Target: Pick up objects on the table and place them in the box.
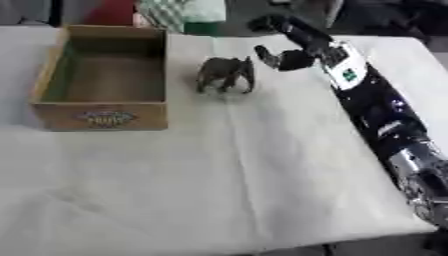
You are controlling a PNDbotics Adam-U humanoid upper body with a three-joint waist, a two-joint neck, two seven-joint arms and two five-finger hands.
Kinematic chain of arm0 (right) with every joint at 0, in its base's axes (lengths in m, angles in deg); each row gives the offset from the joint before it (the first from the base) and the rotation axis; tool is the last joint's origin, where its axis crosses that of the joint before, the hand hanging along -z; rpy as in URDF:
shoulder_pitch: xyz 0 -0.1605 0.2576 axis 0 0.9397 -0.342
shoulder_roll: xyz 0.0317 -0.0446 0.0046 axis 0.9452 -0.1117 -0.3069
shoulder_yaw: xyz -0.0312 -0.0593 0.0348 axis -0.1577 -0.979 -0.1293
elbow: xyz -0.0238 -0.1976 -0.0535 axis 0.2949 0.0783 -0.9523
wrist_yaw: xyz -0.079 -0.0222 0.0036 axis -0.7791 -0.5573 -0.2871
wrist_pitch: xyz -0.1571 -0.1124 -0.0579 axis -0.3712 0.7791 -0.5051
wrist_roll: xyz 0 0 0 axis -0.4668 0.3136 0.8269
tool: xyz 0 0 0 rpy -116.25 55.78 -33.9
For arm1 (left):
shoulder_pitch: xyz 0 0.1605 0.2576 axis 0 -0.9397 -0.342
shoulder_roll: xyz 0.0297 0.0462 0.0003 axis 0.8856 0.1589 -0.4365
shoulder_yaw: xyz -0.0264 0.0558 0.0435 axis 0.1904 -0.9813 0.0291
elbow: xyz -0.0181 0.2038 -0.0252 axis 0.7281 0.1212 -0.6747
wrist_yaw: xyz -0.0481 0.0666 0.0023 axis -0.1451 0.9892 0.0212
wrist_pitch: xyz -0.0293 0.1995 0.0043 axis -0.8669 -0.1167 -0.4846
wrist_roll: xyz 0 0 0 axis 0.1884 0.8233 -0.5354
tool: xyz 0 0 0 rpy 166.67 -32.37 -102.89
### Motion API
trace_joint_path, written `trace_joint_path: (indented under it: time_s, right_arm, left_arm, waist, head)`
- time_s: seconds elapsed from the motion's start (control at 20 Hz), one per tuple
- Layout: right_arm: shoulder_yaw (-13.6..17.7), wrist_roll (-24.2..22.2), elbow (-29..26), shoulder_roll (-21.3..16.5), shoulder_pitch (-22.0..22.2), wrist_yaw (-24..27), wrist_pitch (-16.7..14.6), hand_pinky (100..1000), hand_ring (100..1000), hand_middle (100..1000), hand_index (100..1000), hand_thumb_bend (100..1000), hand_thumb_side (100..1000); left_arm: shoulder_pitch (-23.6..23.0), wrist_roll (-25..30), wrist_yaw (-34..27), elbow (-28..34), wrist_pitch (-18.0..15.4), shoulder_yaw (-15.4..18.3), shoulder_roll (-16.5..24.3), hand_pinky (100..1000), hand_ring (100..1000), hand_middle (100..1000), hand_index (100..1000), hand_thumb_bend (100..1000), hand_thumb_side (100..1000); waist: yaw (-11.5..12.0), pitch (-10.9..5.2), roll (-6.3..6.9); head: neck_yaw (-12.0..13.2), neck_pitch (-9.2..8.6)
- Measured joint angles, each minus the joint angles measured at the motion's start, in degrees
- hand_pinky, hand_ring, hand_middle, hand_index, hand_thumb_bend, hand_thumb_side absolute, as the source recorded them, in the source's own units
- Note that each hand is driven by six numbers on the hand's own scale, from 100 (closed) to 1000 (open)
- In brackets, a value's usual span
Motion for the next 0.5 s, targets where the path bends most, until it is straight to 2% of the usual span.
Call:
trace_joint_path:
  time_s: [0.5]
  right_arm:
    - [-0.5, 0.7, 1.5, 1.7, -1.0, -3.8, -0.7, 931, 891, 864, 932, 100, 534]
  left_arm:
    - [0.0, 0.0, 0.0, 0.0, 0.0, 0.0, 0.0, 675, 690, 585, 567, 100, 857]
  waist:
    - [0.3, 0.00, -0.01]
  head:
    - [-0.6, -0.01]
